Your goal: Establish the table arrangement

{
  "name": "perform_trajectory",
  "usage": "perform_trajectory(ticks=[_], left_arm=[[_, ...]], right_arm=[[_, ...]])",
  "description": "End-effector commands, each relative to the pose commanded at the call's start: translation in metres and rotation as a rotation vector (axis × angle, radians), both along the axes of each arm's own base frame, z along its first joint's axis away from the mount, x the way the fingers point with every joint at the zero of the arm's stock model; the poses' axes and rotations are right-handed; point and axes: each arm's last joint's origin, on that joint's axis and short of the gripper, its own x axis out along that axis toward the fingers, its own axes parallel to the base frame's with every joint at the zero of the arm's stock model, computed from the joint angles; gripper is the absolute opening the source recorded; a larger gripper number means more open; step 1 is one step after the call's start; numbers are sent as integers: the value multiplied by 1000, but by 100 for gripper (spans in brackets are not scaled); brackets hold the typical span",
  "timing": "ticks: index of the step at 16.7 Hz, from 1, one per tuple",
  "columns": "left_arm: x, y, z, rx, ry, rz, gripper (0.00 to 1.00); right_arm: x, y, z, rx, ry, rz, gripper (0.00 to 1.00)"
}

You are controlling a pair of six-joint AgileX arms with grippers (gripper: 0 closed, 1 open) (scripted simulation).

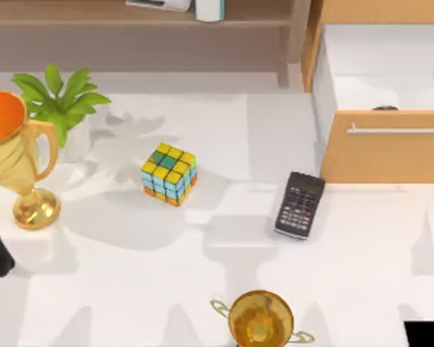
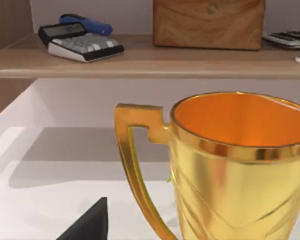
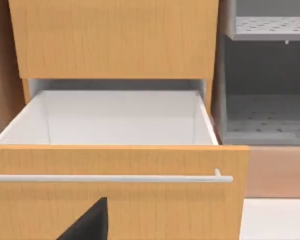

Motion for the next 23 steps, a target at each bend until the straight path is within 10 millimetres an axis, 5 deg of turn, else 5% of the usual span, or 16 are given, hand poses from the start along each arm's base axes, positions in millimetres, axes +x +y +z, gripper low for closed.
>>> perform_trajectory(ticks=[5,11,14,17,20,23], left_arm=[[0,0,0,0,0,0,100],[0,0,0,0,0,0,100],[0,0,0,0,0,0,100],[0,0,0,0,0,0,100],[0,0,0,0,0,0,100],[0,0,0,0,0,0,100]], right_arm=[[0,0,12,-3,41,4,100],[25,4,86,-27,285,31,100],[71,9,128,-46,482,53,100],[140,18,151,-70,698,78,100],[215,30,145,-96,910,108,100],[279,44,118,-123,1096,137,100]])
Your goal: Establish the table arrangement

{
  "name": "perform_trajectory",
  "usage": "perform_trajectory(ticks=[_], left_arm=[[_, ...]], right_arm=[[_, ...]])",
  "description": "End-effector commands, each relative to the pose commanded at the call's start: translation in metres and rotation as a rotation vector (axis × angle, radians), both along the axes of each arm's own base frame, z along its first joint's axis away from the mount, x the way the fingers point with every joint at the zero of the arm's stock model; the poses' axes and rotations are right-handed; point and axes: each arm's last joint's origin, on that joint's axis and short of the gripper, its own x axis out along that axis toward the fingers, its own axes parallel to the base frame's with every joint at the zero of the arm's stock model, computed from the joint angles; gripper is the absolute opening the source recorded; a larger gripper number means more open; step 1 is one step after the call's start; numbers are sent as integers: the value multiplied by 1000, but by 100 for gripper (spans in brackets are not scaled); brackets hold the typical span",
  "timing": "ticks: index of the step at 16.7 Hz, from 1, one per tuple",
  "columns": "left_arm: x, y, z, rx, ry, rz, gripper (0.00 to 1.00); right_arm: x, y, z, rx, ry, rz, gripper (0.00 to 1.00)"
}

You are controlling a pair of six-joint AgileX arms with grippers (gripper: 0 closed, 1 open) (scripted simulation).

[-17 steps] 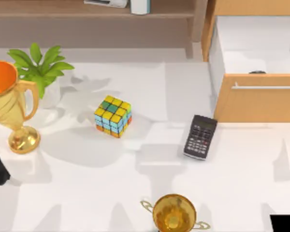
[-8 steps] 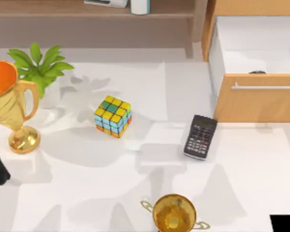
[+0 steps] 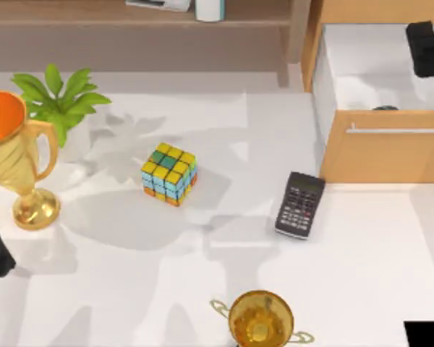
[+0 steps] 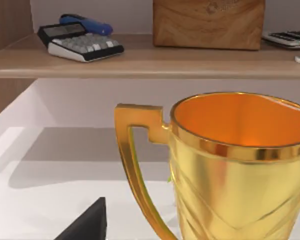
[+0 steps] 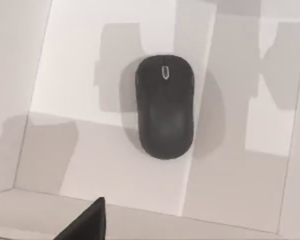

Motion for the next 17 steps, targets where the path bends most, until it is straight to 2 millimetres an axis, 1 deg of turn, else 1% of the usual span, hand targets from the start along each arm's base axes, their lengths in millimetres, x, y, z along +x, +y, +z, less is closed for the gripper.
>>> perform_trajectory(ticks=[3,5,7,9,11,17], left_arm=[[0,0,0,0,0,0,100],[0,0,0,0,0,0,100],[0,0,0,0,0,0,100],[0,0,0,0,0,0,100],[0,0,0,0,0,0,100],[0,0,0,0,0,0,100]], right_arm=[[47,13,-37,-20,154,28,100],[70,20,-62,-31,235,42,100],[85,24,-85,-39,301,51,100],[94,26,-101,-45,348,54,100],[98,25,-108,-47,367,52,100],[98,24,-109,-46,368,49,100]])
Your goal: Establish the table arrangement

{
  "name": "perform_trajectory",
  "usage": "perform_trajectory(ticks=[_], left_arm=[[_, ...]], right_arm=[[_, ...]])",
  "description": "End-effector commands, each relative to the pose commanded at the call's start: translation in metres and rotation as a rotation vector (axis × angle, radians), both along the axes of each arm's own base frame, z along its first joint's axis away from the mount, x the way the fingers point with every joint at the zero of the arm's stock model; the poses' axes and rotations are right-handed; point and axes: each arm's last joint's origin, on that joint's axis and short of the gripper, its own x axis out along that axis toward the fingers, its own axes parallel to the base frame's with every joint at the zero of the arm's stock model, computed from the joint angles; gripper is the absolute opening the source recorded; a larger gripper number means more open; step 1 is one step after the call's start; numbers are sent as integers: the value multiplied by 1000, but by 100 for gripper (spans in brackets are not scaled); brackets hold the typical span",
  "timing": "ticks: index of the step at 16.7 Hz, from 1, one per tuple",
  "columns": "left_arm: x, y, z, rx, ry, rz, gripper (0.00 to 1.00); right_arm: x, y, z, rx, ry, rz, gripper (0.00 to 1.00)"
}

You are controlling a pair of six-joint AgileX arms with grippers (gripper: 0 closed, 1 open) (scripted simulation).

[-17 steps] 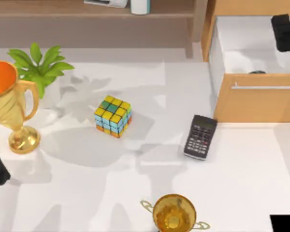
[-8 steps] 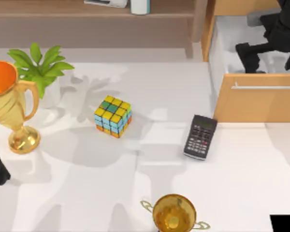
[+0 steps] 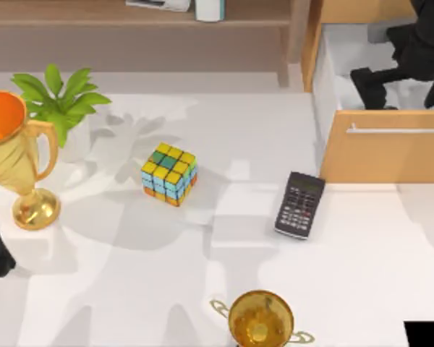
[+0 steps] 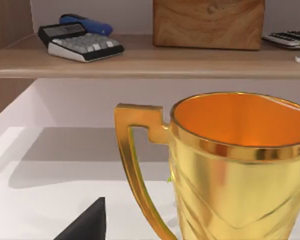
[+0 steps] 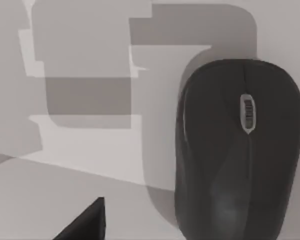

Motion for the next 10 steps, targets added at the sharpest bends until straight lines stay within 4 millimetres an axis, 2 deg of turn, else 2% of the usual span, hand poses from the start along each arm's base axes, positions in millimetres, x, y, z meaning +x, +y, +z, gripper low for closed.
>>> perform_trajectory(ticks=[4,10], left_arm=[[0,0,0,0,0,0,100],[0,0,0,0,0,0,100]], right_arm=[[-1,1,-5,0,-1,5,100],[2,3,-24,0,-3,5,100]])
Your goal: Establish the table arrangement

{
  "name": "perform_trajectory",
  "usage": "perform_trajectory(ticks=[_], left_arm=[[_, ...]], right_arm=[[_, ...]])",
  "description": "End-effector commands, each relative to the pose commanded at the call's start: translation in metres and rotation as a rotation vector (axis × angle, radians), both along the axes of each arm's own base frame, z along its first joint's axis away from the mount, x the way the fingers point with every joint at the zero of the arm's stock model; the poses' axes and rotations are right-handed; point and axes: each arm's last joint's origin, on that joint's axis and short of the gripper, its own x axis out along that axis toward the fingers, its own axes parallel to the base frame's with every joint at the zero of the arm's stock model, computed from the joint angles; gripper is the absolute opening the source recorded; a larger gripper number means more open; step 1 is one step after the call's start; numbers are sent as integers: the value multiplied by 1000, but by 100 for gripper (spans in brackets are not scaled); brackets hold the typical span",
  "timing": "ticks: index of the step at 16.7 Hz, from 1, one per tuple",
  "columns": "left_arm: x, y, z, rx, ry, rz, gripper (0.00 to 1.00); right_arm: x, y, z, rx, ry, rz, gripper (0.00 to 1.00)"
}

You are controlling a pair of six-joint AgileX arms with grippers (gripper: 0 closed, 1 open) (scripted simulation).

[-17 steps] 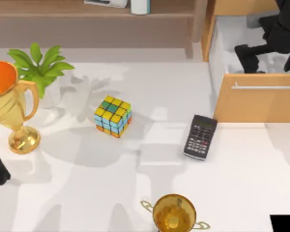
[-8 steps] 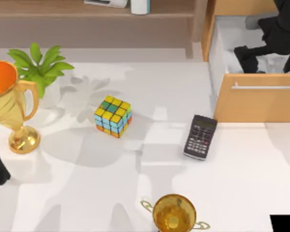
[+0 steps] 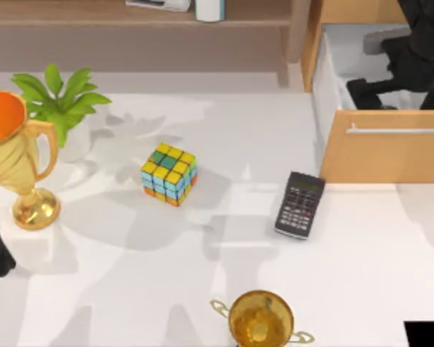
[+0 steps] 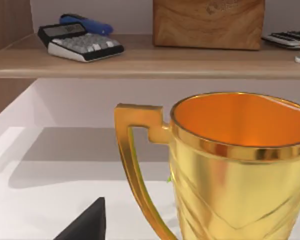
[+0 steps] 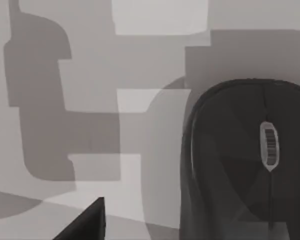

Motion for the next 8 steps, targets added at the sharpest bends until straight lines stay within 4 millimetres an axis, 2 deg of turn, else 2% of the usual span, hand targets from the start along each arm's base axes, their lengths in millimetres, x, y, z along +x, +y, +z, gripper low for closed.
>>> perform_trajectory(ticks=[5,8], left_arm=[[0,0,0,0,0,0,100],[0,0,0,0,0,0,100]], right_arm=[[1,0,-5,0,2,-1,100],[1,0,-5,0,2,-1,77]])
